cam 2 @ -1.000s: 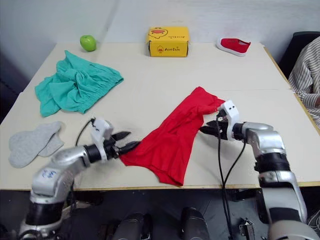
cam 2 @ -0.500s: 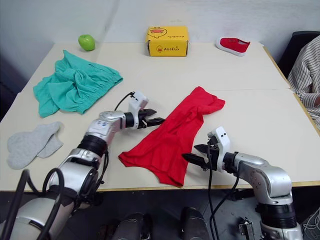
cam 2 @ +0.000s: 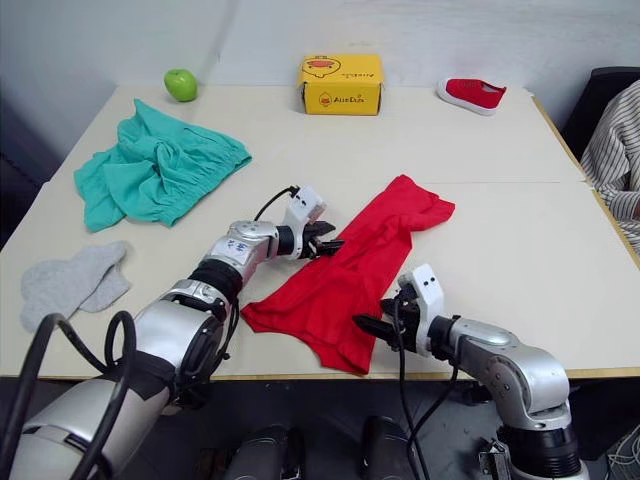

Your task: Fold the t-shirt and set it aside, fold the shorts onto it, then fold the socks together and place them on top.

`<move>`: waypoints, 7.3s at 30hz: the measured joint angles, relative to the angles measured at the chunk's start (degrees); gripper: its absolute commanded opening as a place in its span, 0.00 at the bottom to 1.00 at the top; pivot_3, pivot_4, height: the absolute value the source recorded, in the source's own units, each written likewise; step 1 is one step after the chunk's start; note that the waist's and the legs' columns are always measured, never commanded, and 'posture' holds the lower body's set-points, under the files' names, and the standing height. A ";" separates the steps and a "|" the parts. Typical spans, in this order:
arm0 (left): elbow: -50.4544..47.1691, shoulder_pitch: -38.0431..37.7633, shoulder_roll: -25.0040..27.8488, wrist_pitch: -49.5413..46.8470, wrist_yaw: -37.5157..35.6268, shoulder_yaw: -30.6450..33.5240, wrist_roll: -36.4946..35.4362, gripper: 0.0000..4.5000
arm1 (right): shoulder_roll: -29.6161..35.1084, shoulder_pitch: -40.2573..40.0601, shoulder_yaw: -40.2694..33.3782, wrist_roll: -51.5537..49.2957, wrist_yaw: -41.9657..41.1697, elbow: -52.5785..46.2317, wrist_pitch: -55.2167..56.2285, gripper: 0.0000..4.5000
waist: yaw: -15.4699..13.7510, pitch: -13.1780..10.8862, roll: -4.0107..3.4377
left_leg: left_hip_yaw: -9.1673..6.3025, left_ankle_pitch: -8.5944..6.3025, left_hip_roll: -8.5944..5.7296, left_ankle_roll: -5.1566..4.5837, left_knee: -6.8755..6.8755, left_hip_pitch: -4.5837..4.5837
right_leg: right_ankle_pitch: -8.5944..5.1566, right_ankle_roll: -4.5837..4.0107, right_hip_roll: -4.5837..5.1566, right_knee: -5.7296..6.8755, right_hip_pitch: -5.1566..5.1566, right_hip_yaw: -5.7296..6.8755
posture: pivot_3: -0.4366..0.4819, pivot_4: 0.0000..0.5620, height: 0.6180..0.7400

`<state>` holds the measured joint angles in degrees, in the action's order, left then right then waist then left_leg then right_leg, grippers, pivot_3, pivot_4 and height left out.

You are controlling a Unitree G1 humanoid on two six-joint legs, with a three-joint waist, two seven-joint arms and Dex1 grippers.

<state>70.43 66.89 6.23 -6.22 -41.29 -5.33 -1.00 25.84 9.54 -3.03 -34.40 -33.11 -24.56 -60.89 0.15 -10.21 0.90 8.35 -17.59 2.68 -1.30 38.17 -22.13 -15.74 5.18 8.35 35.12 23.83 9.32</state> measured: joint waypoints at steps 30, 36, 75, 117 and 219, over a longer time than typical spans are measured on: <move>-9.54 -10.46 8.59 2.50 13.96 13.01 -3.72 0.00 | 1.62 23.33 9.57 7.42 -10.24 30.97 13.56 0.00 | 1.64 -0.02 0.00 | 0.10 0.10 -0.01 0.07 0.03 -0.04 | 0.03 0.05 0.04 0.44 0.16 -0.06 | 0.48 0.27 1.00; -11.88 -12.53 10.90 2.52 13.55 14.30 -4.48 0.00 | -1.94 28.45 11.52 10.30 -13.27 38.56 16.98 0.00 | 1.55 -0.02 0.00 | 0.14 0.09 -0.07 0.05 0.07 -0.10 | 0.03 0.06 0.06 0.44 0.18 -0.08 | 0.48 0.27 1.00; -35.20 -34.79 37.31 61.58 -13.64 -5.55 6.28 1.00 | 2.63 41.16 22.27 46.95 -25.43 81.45 122.52 1.00 | 3.46 0.14 -0.17 | 0.66 0.03 0.17 0.20 -0.08 1.11 | -0.05 -0.09 0.05 0.75 -0.46 -0.40 | 0.48 0.27 1.00; -68.19 -52.59 35.22 31.53 -23.09 -5.65 -15.18 0.00 | 27.10 6.29 18.33 28.52 -37.57 16.49 65.14 0.00 | 1.27 -0.04 -0.69 | 0.37 -0.49 0.19 -0.05 0.00 0.57 | -0.07 -0.11 0.19 0.08 -0.22 -0.25 | 0.48 0.27 1.00; -45.30 -35.23 23.47 23.16 -26.37 2.32 -7.10 0.99 | 2.61 12.00 8.94 24.20 -26.70 30.82 62.81 1.00 | 0.76 -0.61 -0.42 | 0.74 -0.12 0.28 0.31 1.13 -0.87 | 0.06 -0.18 -0.62 1.07 1.23 -0.74 | 0.48 0.27 1.00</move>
<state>25.12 31.66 29.69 16.95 -67.67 -3.00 -8.09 28.44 21.54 5.91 -10.20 -59.81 6.26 1.92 0.91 -10.82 0.48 9.09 -17.71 2.96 -0.99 39.29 -23.00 -15.68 5.00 7.73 36.19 25.06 8.58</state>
